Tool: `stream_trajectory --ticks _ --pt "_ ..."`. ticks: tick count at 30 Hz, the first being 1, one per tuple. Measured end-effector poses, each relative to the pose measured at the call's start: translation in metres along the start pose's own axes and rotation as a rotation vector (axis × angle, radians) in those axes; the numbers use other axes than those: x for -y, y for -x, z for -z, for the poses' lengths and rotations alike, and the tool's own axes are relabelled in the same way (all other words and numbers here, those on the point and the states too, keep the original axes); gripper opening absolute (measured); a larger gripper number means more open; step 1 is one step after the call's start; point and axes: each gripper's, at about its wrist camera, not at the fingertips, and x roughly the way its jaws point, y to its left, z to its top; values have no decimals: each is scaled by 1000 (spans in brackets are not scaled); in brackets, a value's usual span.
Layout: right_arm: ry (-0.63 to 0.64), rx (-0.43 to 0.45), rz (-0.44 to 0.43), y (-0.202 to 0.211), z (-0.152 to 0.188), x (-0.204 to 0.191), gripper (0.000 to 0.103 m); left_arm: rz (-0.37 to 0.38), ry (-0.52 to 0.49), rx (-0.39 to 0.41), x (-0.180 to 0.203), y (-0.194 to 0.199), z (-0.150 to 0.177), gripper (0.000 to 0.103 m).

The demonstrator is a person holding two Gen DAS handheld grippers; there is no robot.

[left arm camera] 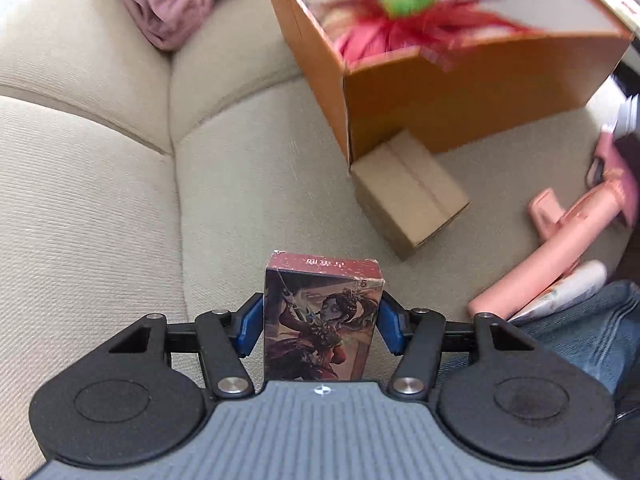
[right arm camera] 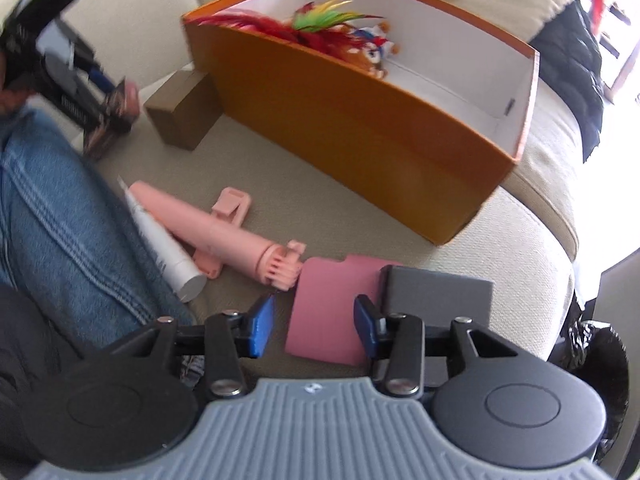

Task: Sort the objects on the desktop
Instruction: 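Grasp the picture card with the left gripper while right holds the pad, then lift the card box and pink pad toward the shoebox with both grippers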

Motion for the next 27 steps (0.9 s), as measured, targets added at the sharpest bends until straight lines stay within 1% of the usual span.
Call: stream_trajectory --ticks 3,6,8,10,11,12,13,14,15,16,17,18,20,21,23,25,27 --pt "50 -23 49 -8 2 -13 47 -3 43 98 4 29 7 68" --pt "68 -44 105 -20 4 -24 46 10 84 192 10 57 12 68" --pt "86 -53 148 -28 5 -31 46 19 99 236 17 70 16 68" --pt "119 -55 205 -35 5 -38 46 30 120 282 21 79 11 68" --pt "135 -60 237 -39 5 -41 44 39 131 303 24 84 12 68" --pt "150 -69 263 -45 7 -44 46 52 145 328 25 90 9 68" --pt "154 -67 268 -47 8 -45 46 65 157 351 28 97 10 68" --pt "160 -62 274 -47 9 -47 44 76 166 371 31 102 11 68" --pt "165 -55 268 -45 9 -48 36 89 174 393 33 106 11 68" --pt "160 -44 258 -41 9 -48 32 101 179 409 37 111 11 68" --pt "152 -33 249 -38 9 -48 23 114 181 423 40 113 10 68" --pt "146 -22 242 -34 9 -47 17 125 181 435 44 114 10 68" --pt "131 7 242 -25 7 -46 10 147 176 455 53 116 9 68" --pt "121 23 245 -20 6 -45 7 160 179 467 58 115 9 68" --pt "96 65 255 -6 4 -41 5 184 176 487 66 115 9 68" --pt "51 103 236 9 0 -32 3 195 165 508 74 113 7 68" --pt "11 153 223 25 -6 -23 1 201 140 513 83 107 3 68"
